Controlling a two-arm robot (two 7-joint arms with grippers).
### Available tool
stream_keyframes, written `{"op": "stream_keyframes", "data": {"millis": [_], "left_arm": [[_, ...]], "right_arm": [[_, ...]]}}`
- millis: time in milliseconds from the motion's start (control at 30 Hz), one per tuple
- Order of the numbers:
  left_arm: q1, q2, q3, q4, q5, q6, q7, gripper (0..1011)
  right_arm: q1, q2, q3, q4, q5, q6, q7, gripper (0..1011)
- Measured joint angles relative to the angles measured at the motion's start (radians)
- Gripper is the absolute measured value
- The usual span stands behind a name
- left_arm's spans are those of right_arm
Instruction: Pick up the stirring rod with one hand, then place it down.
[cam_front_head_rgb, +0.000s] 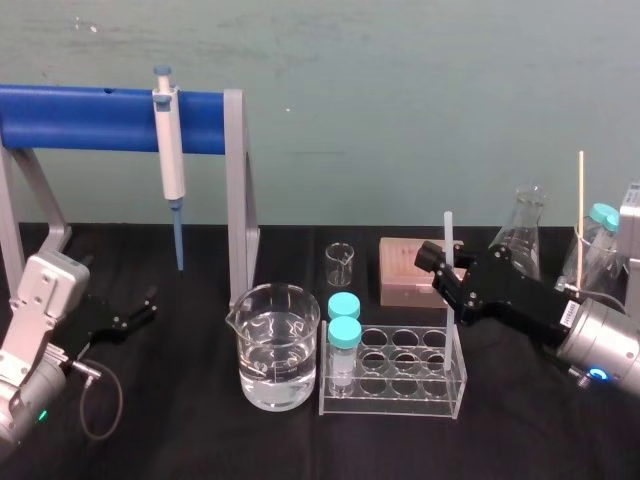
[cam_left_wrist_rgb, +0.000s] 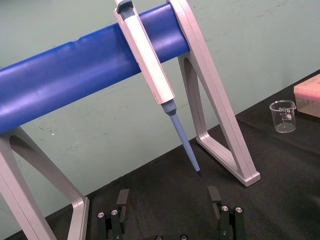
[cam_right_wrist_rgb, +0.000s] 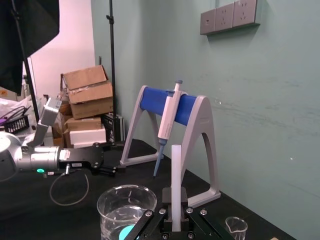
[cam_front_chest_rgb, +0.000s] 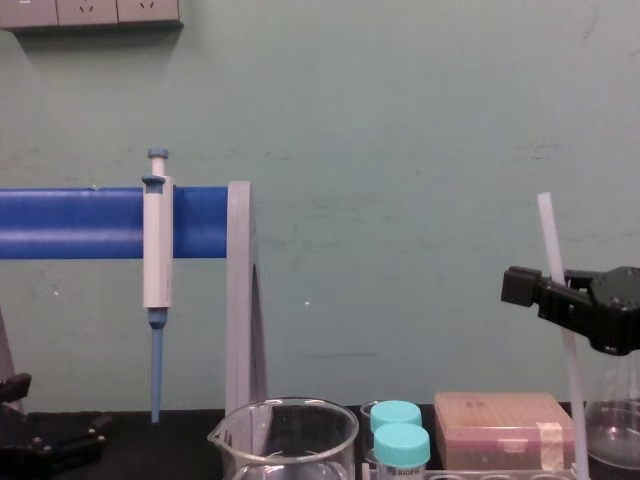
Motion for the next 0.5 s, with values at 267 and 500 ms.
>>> {"op": "stream_keyframes", "data": {"millis": [267, 500], "left_arm": [[0.0, 0.0, 0.0, 0.0, 0.0, 0.0, 0.0, 1000], [0.0, 0.0, 0.0, 0.0, 0.0, 0.0, 0.0, 1000]], "right_arm": [[0.019, -0.026, -0.011, 0.054, -0.017, -0.051, 0.016, 58], [0.034, -0.049, -0.018, 0.097, -0.028, -0.096, 0.044, 58]]}}
